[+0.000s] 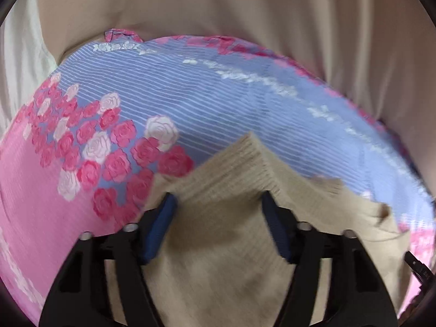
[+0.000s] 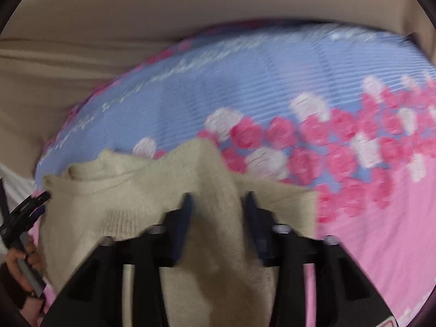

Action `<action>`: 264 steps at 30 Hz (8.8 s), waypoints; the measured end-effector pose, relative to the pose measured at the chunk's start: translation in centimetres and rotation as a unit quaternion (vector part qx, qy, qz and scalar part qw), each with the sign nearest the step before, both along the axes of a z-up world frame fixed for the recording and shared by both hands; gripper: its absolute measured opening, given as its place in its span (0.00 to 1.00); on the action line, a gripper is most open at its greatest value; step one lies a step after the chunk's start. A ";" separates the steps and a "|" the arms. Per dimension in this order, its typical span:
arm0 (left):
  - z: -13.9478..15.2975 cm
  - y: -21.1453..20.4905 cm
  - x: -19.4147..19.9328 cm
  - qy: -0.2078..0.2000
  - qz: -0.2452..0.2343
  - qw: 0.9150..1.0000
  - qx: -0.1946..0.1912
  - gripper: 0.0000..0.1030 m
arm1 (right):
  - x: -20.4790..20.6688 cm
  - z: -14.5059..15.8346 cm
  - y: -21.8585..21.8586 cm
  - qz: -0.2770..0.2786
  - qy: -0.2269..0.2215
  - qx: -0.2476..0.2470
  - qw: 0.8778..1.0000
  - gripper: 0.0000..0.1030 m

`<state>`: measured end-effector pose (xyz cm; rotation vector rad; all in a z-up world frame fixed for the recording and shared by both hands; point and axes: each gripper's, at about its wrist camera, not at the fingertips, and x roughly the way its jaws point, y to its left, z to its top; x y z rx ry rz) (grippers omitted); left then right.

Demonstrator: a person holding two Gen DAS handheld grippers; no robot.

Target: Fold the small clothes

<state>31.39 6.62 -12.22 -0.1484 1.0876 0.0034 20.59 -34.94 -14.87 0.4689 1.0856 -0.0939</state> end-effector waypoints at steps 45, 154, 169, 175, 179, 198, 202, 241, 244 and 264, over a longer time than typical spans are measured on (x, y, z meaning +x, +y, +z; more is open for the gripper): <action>2.7 -0.2 -10.1 -0.027 -0.079 0.996 -0.013 0.77 | -16.6 4.7 5.4 0.020 -0.026 -0.026 0.999 0.10; 1.3 -8.6 -15.7 0.027 -0.104 0.992 0.064 0.56 | -22.2 7.2 -0.4 -0.043 -0.008 -0.105 0.994 0.19; -2.9 0.1 -18.4 0.089 -0.007 0.991 -0.097 0.77 | -25.1 0.8 -8.3 -0.132 0.017 0.073 0.988 0.70; -2.1 -1.2 -18.0 0.076 -0.036 0.989 -0.125 0.20 | -23.2 3.4 -6.3 -0.097 -0.005 0.053 0.994 0.18; 1.8 -1.6 -18.7 0.035 -0.044 0.985 -0.163 0.16 | -24.2 8.6 -6.5 -0.084 -0.058 0.023 0.994 0.15; -3.0 -2.3 -19.4 0.101 -0.004 0.980 -0.169 0.23 | -26.9 10.5 -4.7 -0.095 -0.061 -0.050 0.992 0.44; -0.1 -2.7 -19.6 0.088 0.003 0.971 -0.221 0.16 | -26.8 11.0 -2.1 -0.061 -0.062 -0.062 0.994 0.44; 12.4 -18.8 -27.6 -0.054 -0.208 0.967 -0.136 0.64 | -23.2 5.2 -3.9 -0.038 0.012 0.203 0.978 0.70; 11.1 -15.1 -27.4 -0.032 -0.162 0.975 -0.148 0.64 | -21.4 4.7 -1.8 -0.019 0.029 0.200 0.979 0.60; 10.1 -17.0 -29.4 -0.015 -0.185 0.972 -0.144 0.68 | -25.9 7.4 -8.5 -0.030 -0.030 0.161 0.986 0.29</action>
